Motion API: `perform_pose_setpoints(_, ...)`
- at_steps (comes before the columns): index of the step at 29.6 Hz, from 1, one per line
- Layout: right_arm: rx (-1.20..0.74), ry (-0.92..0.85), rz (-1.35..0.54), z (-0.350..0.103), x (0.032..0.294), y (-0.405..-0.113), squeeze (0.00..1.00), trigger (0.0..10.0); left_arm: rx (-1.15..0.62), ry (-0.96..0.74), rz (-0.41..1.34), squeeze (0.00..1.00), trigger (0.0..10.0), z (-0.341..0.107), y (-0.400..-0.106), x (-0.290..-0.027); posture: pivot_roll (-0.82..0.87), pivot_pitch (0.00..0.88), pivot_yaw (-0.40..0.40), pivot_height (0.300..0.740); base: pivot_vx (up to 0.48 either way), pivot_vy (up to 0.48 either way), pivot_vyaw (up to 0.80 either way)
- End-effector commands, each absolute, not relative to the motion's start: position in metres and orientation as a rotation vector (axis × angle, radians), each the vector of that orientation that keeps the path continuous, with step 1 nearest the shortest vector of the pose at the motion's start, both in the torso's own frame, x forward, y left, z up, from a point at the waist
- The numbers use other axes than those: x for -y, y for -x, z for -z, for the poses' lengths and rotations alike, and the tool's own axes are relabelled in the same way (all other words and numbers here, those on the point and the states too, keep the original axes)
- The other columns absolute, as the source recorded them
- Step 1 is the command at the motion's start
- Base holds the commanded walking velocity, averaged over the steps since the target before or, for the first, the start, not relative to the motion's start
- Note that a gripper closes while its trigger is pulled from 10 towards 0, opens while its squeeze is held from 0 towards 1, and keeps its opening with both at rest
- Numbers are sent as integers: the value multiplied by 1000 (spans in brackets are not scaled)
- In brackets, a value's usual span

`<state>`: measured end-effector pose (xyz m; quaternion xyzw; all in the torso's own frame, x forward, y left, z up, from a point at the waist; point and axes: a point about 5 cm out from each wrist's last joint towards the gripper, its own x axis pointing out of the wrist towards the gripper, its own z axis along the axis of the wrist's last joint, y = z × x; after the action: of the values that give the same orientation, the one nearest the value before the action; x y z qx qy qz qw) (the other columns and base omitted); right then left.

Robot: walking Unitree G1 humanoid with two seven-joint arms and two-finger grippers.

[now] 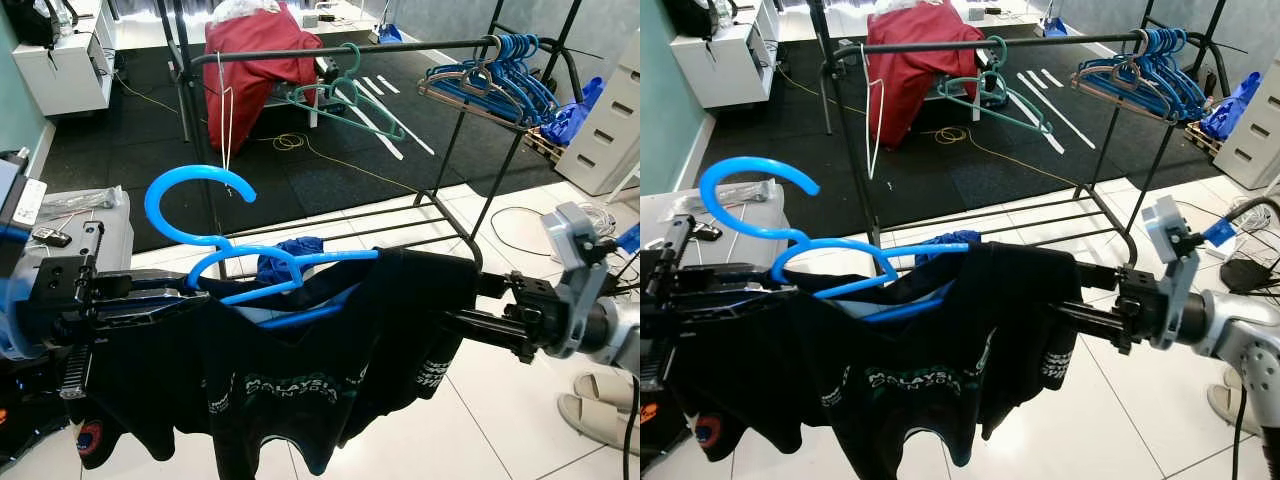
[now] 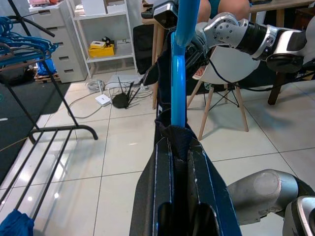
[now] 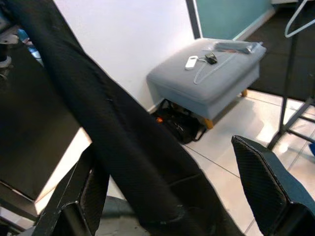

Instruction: Hang hanger

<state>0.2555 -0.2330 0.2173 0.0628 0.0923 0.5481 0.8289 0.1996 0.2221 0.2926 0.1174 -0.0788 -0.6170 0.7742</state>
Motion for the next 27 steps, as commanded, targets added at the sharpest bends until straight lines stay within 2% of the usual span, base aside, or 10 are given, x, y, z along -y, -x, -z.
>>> perform_pose_setpoints(1,-212,-101,-1137,-216,234,-258,0,4510,172,-268,1355,0,10000,-296,-198,-221,-79,77,-12,740,0,0,0)
perform_pose_setpoints(2,-224,-92,-1127,-215,235,-259,0,4510,173,-268,1355,0,10000,-296,-198,-221,-79,77,-12,740,0,0,0)
perform_pose_setpoints(3,-240,-85,-1126,-212,235,-259,0,0,174,-269,1355,0,10000,-296,-198,-221,-80,77,-11,740,0,0,0)
perform_pose_setpoints(15,-245,-36,-1131,-205,230,-261,0,0,179,-267,1355,0,10000,-297,-199,-220,-80,77,-12,740,0,0,0)
perform_pose_setpoints(24,-122,-45,-1052,-209,221,-278,0,0,169,-276,1345,0,10000,-295,-200,-221,-79,68,-15,740,0,0,0)
perform_pose_setpoints(27,-35,-91,-983,-214,216,-288,0,0,147,-294,1278,0,10000,-290,-207,-227,-73,64,-16,740,0,0,0)
